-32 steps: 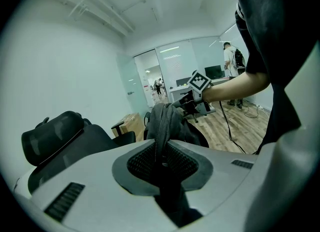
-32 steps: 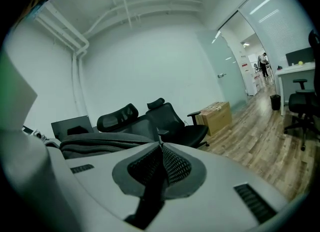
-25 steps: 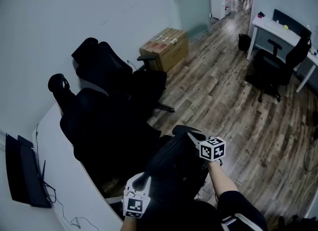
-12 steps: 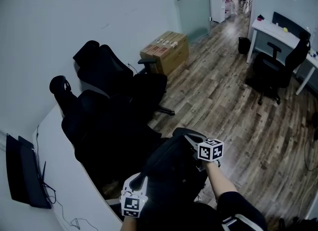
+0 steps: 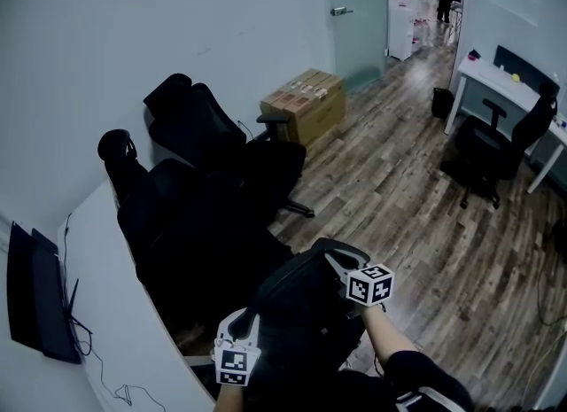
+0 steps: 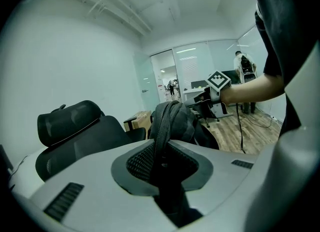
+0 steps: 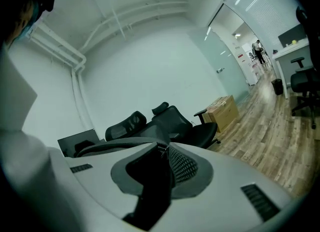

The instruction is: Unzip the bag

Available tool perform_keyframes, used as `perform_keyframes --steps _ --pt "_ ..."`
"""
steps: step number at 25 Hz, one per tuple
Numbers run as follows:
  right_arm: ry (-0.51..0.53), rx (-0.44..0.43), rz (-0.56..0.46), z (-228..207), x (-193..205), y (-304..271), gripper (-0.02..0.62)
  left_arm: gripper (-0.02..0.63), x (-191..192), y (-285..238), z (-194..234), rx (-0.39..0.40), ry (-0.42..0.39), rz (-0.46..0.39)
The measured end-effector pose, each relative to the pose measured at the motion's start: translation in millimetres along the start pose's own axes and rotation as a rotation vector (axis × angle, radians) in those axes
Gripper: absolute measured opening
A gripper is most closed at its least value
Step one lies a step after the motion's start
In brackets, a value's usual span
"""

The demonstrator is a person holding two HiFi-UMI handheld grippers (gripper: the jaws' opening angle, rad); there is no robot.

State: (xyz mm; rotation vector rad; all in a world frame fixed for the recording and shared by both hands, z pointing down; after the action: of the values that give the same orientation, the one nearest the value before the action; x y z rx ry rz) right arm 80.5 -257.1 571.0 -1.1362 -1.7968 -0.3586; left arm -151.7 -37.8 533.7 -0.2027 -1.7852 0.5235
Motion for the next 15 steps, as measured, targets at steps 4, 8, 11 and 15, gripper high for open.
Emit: perform_keyframes --steps 4,8,11,15 --pt "0.015 0.030 -0.030 16 0 7 0.052 0.081 3 3 4 -0.020 0.028 -0.018" --pt "0.010 0.033 -0.039 22 4 18 0.052 0.081 4 3 4 -0.041 0.049 -0.029" --pt "-0.001 0.029 -0.037 28 9 25 0.054 0.081 3 3 7 -0.047 0.061 -0.033" --pt "-0.015 0.022 -0.024 39 16 35 0.054 0.081 4 4 11 -0.064 0.075 -0.034"
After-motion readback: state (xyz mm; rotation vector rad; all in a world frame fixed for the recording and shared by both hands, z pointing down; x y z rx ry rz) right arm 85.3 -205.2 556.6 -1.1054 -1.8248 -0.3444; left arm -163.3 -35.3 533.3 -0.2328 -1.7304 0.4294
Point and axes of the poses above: the fingertips, and each gripper's own axes: y backward along the fingers, z to its left, x out of its underside, the point moved 8 cm from there along y, backward along the fingers, and after that the axes turned 1 degree about y, right-handed, at the moved point
